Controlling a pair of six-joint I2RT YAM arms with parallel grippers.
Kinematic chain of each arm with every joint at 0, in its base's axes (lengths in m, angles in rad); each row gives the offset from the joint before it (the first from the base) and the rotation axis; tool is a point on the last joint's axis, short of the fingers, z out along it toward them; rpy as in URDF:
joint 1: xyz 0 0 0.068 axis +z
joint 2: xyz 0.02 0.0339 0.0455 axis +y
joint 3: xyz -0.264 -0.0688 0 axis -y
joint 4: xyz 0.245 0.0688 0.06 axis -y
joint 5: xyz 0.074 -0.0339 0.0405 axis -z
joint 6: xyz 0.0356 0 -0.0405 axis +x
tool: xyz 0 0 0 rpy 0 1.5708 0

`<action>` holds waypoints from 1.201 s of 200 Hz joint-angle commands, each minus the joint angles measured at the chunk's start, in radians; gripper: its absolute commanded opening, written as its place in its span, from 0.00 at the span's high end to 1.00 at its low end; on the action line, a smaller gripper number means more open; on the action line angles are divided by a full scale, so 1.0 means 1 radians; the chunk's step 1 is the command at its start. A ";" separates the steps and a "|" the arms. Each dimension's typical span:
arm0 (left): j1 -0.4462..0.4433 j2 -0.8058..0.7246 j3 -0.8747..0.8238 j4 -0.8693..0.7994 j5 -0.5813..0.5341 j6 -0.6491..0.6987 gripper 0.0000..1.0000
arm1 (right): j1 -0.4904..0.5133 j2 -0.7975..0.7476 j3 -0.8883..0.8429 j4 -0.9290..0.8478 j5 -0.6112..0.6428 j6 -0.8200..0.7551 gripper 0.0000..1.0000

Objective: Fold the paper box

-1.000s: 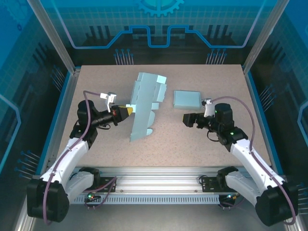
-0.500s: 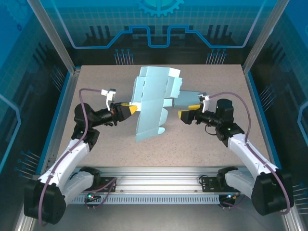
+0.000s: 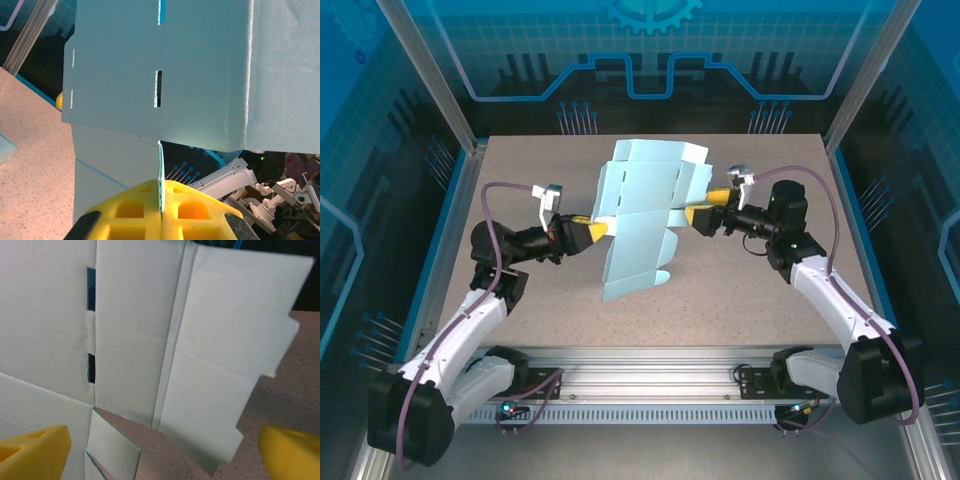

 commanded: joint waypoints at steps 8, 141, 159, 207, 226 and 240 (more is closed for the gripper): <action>-0.012 -0.005 0.005 0.123 0.036 -0.056 1.00 | -0.013 -0.005 0.031 0.025 -0.001 -0.032 0.08; -0.012 0.083 -0.010 0.410 0.049 -0.266 1.00 | -0.020 -0.024 0.059 0.097 -0.079 -0.022 0.18; -0.013 0.082 -0.010 0.410 0.054 -0.270 1.00 | -0.020 -0.026 0.063 0.105 -0.062 -0.014 0.25; -0.012 0.084 -0.015 0.370 0.056 -0.244 1.00 | -0.014 -0.053 0.071 0.109 -0.049 0.005 0.62; -0.011 0.089 -0.017 0.329 0.046 -0.210 1.00 | -0.006 -0.077 0.081 0.026 -0.043 -0.045 0.82; -0.012 0.097 -0.017 0.315 0.041 -0.201 1.00 | 0.005 -0.097 0.082 -0.067 -0.014 -0.092 0.94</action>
